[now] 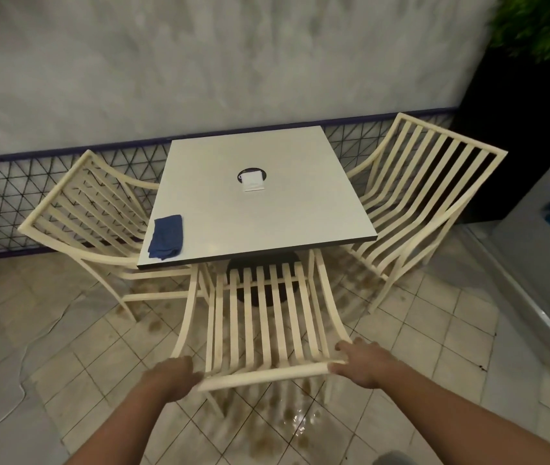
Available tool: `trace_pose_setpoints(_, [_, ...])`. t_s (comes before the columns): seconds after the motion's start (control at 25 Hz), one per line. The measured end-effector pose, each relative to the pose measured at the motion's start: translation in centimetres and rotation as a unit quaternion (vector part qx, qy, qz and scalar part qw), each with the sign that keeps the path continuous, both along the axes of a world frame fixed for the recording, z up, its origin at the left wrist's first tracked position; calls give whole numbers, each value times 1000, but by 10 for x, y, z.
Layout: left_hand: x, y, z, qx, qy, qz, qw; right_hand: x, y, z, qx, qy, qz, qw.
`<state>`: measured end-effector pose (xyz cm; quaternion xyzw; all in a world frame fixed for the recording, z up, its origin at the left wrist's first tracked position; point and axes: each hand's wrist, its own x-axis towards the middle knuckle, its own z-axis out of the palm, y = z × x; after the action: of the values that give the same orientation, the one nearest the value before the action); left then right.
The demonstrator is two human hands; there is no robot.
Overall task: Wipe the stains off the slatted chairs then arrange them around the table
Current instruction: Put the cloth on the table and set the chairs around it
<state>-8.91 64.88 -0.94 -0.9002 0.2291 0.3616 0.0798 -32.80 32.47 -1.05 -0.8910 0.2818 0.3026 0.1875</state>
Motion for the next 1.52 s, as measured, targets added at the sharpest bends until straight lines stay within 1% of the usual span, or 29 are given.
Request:
trace_pose_setpoints(0.08, [-14, -39, 11, -65, 38, 0, 997, 0, -25, 10, 73, -43, -64, 994])
trace_pose_setpoints(0.16, [-32, -84, 20, -107, 68, -3, 992, -5, -51, 22, 143, -87, -136, 977])
trace_pose_setpoints(0.24, [-47, -129, 27, -137, 90, -15, 986, -9, -79, 35, 194, -114, -177, 958])
trace_pose_setpoints(0.28, [-56, -155, 29, -152, 96, -21, 983, -12, -98, 39, 204, -124, -185, 953])
trace_pose_setpoints(0.36, [-77, -209, 34, -180, 97, -22, 979, -26, -145, 41, 210, -146, -210, 944])
trace_pose_setpoints(0.48, [-119, -291, 35, -188, 108, -3, 976, -64, -218, 30, 210, -151, -254, 932])
trace_pose_setpoints(0.6, [-154, -367, 30, -176, 129, -5, 976, -104, -284, 27, 215, -127, -258, 934])
trace_pose_setpoints(0.68, [-171, -419, 25, -182, 132, 1, 974, -125, -336, 32, 209, -136, -254, 935])
trace_pose_setpoints(0.8, [-182, -483, 23, -196, 110, 3, 974, -142, -412, 39, 158, -151, -250, 943])
trace_pose_setpoints(0.96, [-166, -556, 24, -224, 80, 15, 971, -133, -487, 36, 113, -181, -260, 942])
trace_pose_setpoints(1.12, [-119, -638, 11, -254, 69, 12, 965, -87, -560, 22, 120, -159, -252, 947])
trace_pose_setpoints(1.28, [-57, -710, -25, -256, 90, 32, 962, -30, -631, -4, 126, -142, -255, 948])
trace_pose_setpoints(1.36, [-29, -745, -40, -251, 117, 51, 960, 0, -664, -14, 108, -124, -244, 956])
trace_pose_setpoints(1.48, [-2, -787, -54, -243, 130, 53, 960, 40, -704, -18, 90, -82, -222, 967])
trace_pose_setpoints(1.52, [6, -801, -58, -245, 146, 80, 955, 50, -720, -18, 81, -73, -218, 970])
